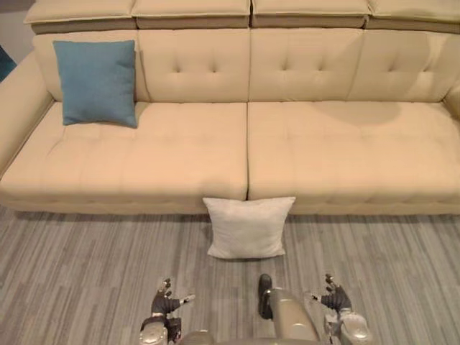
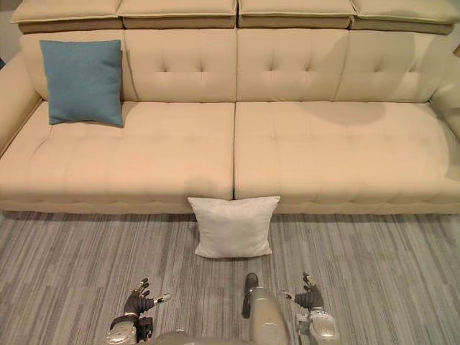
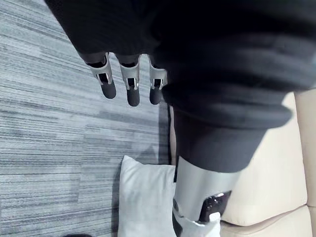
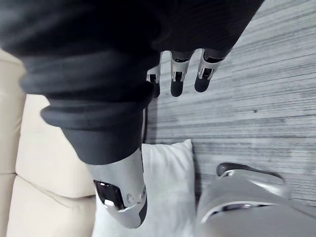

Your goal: Pick up cushions and gather them together orderly.

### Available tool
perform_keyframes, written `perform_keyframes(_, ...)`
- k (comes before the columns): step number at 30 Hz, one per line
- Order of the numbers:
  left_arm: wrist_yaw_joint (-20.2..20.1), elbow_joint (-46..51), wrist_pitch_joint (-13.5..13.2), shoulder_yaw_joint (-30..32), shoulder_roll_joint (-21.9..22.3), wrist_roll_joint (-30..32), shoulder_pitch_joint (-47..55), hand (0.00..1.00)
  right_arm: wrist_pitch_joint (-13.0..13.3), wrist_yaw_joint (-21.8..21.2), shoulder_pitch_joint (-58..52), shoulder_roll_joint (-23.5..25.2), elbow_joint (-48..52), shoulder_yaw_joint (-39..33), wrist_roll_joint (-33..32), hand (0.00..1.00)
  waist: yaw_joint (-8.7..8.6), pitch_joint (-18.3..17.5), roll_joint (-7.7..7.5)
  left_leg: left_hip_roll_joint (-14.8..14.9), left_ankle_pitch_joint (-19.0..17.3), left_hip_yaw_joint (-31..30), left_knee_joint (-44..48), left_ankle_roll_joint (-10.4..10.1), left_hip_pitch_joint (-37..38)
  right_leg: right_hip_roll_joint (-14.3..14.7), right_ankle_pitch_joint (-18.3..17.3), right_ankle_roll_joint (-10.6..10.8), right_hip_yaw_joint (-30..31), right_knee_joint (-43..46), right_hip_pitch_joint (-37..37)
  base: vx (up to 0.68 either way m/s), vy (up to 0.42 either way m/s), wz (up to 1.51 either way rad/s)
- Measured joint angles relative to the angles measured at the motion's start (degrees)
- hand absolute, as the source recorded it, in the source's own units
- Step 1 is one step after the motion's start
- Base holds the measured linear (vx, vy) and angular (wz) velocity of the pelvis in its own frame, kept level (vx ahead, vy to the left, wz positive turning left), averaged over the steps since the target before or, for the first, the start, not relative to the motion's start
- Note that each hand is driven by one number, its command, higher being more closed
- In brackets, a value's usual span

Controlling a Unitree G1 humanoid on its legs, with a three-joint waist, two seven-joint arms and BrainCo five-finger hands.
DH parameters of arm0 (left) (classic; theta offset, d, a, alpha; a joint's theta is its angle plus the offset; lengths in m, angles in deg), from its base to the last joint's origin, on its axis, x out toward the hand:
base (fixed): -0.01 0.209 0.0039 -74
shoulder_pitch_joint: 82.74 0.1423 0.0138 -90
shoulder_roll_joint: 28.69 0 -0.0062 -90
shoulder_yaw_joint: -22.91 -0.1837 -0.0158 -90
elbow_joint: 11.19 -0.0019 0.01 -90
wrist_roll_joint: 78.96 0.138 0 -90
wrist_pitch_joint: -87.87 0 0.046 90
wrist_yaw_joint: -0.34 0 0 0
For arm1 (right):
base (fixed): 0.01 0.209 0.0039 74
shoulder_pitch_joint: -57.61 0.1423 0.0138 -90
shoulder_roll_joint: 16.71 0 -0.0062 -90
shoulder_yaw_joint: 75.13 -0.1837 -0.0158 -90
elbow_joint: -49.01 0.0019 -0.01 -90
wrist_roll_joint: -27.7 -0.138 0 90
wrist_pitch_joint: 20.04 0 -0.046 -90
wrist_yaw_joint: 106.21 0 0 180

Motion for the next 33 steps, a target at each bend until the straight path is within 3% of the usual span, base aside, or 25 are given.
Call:
perform_keyframes(2,-0.7,0.0,0.0,-0.4,0.9,0.0,-0.3,0.00,0.5,0.2,0.6,0.8,1.9,-0.4,-0.5,0.00,1.19,0.2,-0.81,1.4,-1.6,2.7,2.2,2.7,-5.0,0.5,-0.3,-0.3,0.5,-3.4,5.0,0.35,-0.110,-0.25)
perform_keyframes(4,-0.7,0.1,0.0,-0.4,1.2,0.0,-0.5,0.00,1.1,0.2,1.4,0.8,2.2,-0.5,-0.6,0.00,1.45,0.3,-0.92,0.5,-2.2,3.4,-4.7,3.6,-7.3,0.5,-0.2,-0.3,1.7,-4.9,6.2,0.21,-0.022,-0.35)
perform_keyframes(6,-0.6,0.0,0.0,-0.4,0.8,0.0,-0.4,0.00,1.1,0.2,2.5,0.8,2.1,-0.5,-0.6,0.00,1.70,0.3,-0.54,-1.4,-1.8,2.8,-19.1,3.5,-8.6,0.5,-0.5,0.4,4.0,-5.4,6.5,0.22,0.086,-0.54)
perform_keyframes(7,-0.6,0.0,0.0,-0.4,0.7,0.0,-0.4,0.00,1.1,0.2,2.5,0.8,2.1,-0.5,-0.6,0.00,1.72,0.2,-0.35,-2.0,-1.1,2.6,-22.8,3.0,-8.3,0.5,-0.7,0.9,4.7,-5.4,6.5,0.25,0.167,-0.54)
perform_keyframes(8,-0.6,0.0,0.0,-0.6,0.7,0.0,-0.6,0.00,1.1,0.4,2.3,0.3,2.0,-0.5,-0.6,0.00,1.54,0.4,0.95,-2.7,5.5,1.7,-29.1,4.3,-7.7,1.3,-1.5,2.2,5.7,-4.9,6.3,0.20,0.171,-0.47)
perform_keyframes(12,-0.4,-0.3,0.0,-0.9,-1.1,-0.1,-2.9,0.00,1.0,0.5,2.8,0.7,1.0,-0.3,-0.3,0.00,1.39,1.6,-1.09,-5.3,4.1,3.1,-29.4,5.7,-8.2,-1.6,-3.3,5.0,7.8,-3.0,3.7,0.13,0.199,-0.19)
perform_keyframes(16,0.9,0.0,-0.4,-0.9,-3.4,-1.0,-7.0,0.00,1.1,1.5,6.7,0.6,0.4,0.6,0.1,0.00,1.38,4.3,-1.58,-6.5,3.9,4.6,-26.4,6.1,-13.1,-3.2,-4.4,6.6,8.5,1.2,-2.1,0.05,0.088,-0.05)
perform_keyframes(18,2.0,0.7,-0.7,-0.9,-5.0,-2.5,-10.1,0.00,1.4,2.4,11.0,0.1,0.5,0.8,0.1,0.00,1.61,7.2,-1.25,-6.0,2.8,4.5,-22.4,7.7,-17.2,-3.5,-5.4,6.4,8.7,5.4,-6.1,-0.08,0.052,-0.04)
perform_keyframes(23,4.1,2.6,-1.5,-0.8,-6.2,-5.9,-16.8,0.00,2.1,5.3,16.2,-0.4,1.1,0.8,-0.7,0.00,2.91,10.8,-1.40,-4.7,-0.7,3.4,-13.5,8.8,-27.6,-3.9,-9.5,6.0,7.9,16.1,-16.8,-0.13,-0.002,0.09)
perform_keyframes(31,6.9,3.0,-2.6,7.1,-6.1,-13.0,-34.0,0.00,2.0,10.4,33.6,-0.8,0.1,0.6,-4.3,0.00,2.90,15.6,-1.77,-2.9,-1.9,0.8,1.0,9.8,-52.3,-4.8,-12.1,5.0,6.7,32.0,-40.8,-0.15,-0.015,0.08)
perform_keyframes(33,7.7,3.2,-2.8,9.3,-6.0,-14.0,-40.6,0.00,2.0,11.8,42.3,-1.8,-2.1,0.2,-4.6,0.00,3.01,17.9,-1.76,-2.7,-1.9,0.0,4.9,9.8,-59.4,-5.2,-12.6,4.8,6.4,36.5,-47.8,-0.10,-0.033,0.07)
